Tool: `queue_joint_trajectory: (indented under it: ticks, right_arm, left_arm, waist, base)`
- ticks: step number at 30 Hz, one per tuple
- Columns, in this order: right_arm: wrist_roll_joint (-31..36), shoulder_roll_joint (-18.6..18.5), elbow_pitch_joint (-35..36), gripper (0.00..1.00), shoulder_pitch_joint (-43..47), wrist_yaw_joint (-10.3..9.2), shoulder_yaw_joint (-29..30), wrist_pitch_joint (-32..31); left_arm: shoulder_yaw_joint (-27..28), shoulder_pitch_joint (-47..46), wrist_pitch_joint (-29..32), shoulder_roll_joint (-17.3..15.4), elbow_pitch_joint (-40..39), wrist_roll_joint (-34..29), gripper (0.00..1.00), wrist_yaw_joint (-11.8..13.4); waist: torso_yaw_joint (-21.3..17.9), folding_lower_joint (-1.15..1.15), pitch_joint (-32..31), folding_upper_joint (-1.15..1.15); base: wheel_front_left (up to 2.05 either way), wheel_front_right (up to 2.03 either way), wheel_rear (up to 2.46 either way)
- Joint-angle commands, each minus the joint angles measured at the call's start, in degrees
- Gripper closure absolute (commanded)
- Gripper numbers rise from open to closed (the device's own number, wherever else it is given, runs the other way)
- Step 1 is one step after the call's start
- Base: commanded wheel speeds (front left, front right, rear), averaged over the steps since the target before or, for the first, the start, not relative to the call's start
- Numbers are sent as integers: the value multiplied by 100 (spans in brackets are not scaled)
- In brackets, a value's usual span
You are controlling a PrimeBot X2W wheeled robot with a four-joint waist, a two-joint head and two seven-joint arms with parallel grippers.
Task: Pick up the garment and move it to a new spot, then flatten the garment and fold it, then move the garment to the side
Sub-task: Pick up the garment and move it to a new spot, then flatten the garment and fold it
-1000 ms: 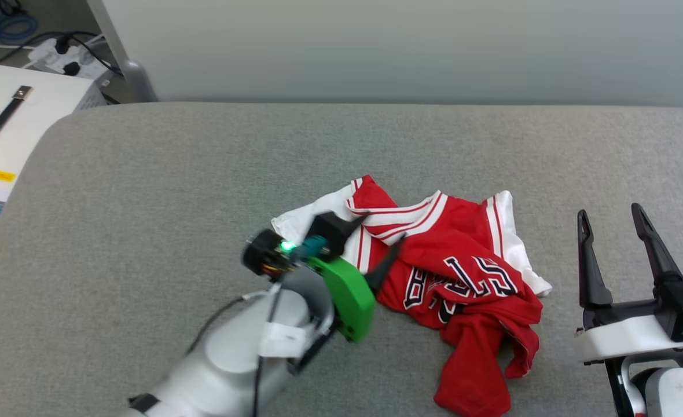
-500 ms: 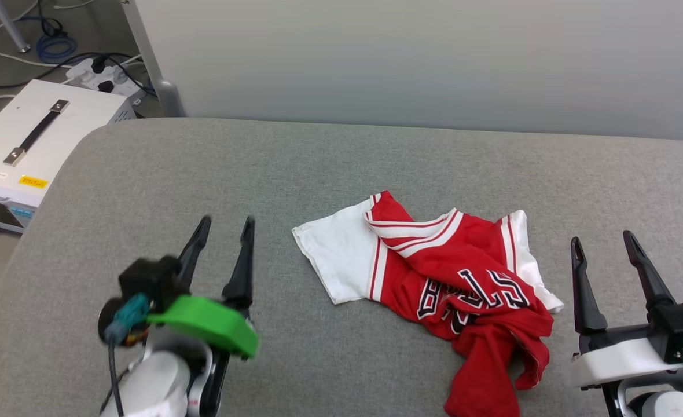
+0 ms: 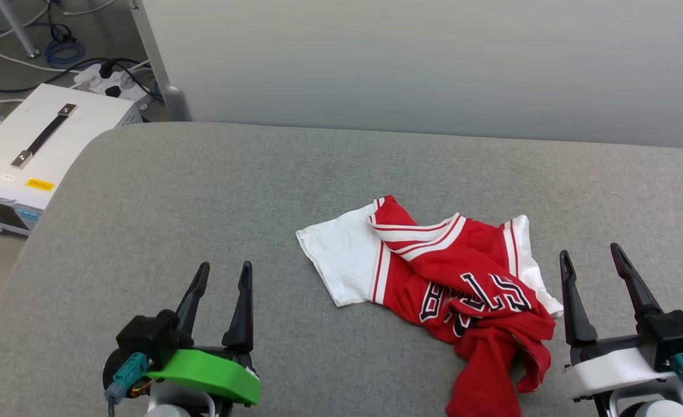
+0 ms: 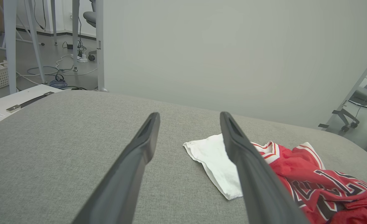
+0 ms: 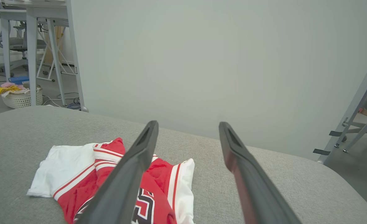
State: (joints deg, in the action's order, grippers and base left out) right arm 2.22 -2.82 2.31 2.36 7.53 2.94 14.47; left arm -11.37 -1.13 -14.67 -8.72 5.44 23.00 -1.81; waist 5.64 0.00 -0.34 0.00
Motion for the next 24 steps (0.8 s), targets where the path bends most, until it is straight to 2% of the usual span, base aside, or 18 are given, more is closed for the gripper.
queue_joint_trajectory:
  ticks: [1, 8, 11, 13, 15, 19, 24]
  right_arm:
    - [-29, -6, -9, 0, 89, -4, -22, 52]
    - [-24, -33, 9, 0, 32, -4, -96, 52]
    - [-1, -45, 50, 0, -11, -4, -125, 52]
    - [14, -59, 71, 0, -47, -4, -127, 52]
    - [25, -64, 92, 0, -89, -4, -129, 52]
    - [39, -71, 137, 0, -196, -4, -170, 52]
    - [64, -67, 201, 0, -371, -4, -180, 52]
  left_arm:
    - [91, 85, -32, 76, 23, -101, 0, -84]
    - [284, 2, -32, 247, 252, -315, 0, -358]
    - [113, -221, 22, 155, 514, -324, 0, -450]
    - [-2, -491, 280, 49, 660, -332, 0, -480]
    - [-123, -824, 687, -44, 785, -286, 0, -506]
    - [-453, -1609, 1881, -330, 1066, -214, 0, -542]
    - [-864, -2721, 3637, -614, 1435, 169, 0, -563]
  waist:
    - [-15, 0, 9, 0]
    - [-121, 0, 111, 0]
    - [-206, 0, 240, 0]
    - [-265, 0, 342, 0]
    - [-334, 0, 449, 0]
    - [-485, 0, 703, 0]
    - [-685, 0, 1054, 0]
  base:
    - [0, 0, 0]
    - [0, 0, 0]
    - [0, 0, 0]
    - [0, 0, 0]
    - [0, 0, 0]
    - [0, 0, 0]
    - [0, 0, 0]
